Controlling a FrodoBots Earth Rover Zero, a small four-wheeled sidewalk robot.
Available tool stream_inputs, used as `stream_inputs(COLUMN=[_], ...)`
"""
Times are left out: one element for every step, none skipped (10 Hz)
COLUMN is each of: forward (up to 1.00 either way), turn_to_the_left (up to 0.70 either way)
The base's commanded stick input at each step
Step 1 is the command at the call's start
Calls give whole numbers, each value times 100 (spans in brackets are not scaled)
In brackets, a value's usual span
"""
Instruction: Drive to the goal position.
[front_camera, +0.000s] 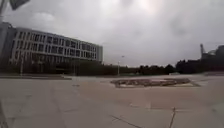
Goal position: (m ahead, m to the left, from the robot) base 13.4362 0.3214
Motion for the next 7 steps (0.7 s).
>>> stream_inputs(forward=[70,70,70,70,70,70,70], turn_to_the_left=[35,35,35,28,0,0,0])
